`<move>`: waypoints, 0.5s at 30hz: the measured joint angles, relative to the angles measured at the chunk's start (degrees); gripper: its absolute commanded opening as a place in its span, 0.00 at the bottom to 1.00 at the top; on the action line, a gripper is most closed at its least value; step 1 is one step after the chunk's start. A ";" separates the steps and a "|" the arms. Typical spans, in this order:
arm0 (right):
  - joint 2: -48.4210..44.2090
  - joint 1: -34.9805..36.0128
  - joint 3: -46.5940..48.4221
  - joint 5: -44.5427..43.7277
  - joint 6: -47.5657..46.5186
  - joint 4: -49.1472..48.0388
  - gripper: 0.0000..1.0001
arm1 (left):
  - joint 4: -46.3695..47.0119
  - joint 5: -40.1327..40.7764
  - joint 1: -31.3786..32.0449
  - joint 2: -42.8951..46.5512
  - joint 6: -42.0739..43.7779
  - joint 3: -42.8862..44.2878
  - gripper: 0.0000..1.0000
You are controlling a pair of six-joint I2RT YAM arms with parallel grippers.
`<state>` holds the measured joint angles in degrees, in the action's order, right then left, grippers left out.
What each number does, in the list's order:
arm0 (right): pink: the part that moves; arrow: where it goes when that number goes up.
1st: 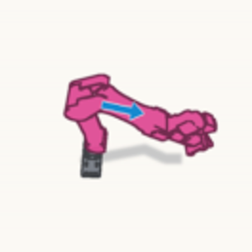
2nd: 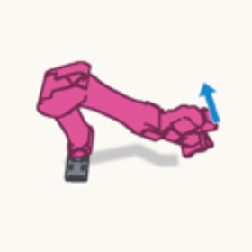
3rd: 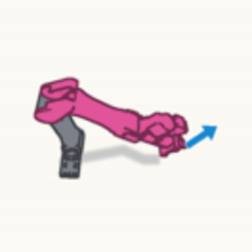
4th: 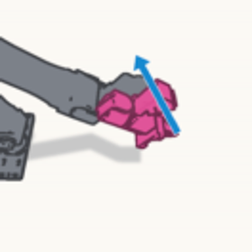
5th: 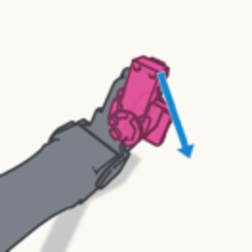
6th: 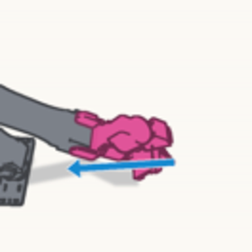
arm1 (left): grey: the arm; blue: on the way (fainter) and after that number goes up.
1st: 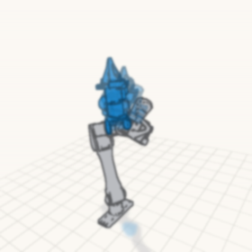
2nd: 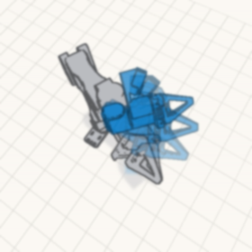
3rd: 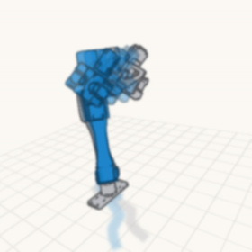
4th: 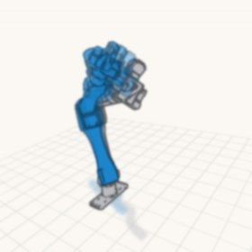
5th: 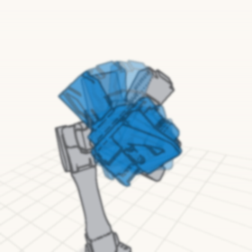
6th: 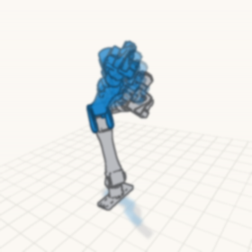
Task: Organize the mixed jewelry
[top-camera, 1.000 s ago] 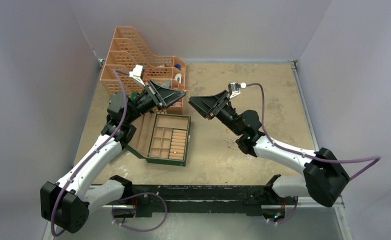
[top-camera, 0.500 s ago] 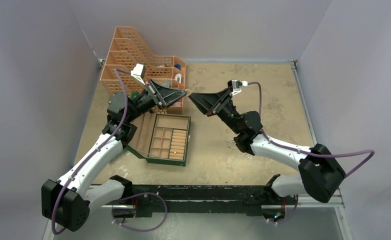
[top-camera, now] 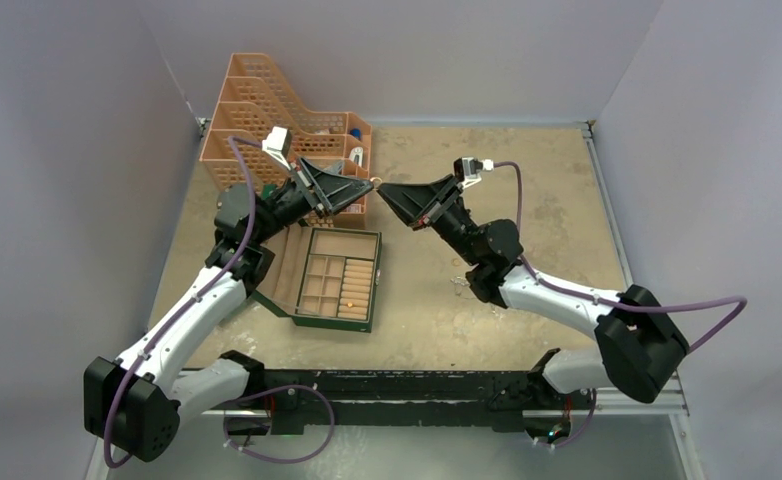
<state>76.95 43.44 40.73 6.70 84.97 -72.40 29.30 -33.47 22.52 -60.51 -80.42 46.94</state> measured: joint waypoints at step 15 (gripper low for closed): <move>0.66 0.00 0.52 -0.59 -2.34 2.16 0.00 | -0.24 0.28 -0.02 0.13 0.72 -0.79 0.38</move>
<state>77.60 43.44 41.25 6.11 82.63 -70.24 29.06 -33.19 22.50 -60.38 -79.70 46.15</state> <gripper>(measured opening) 0.012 0.064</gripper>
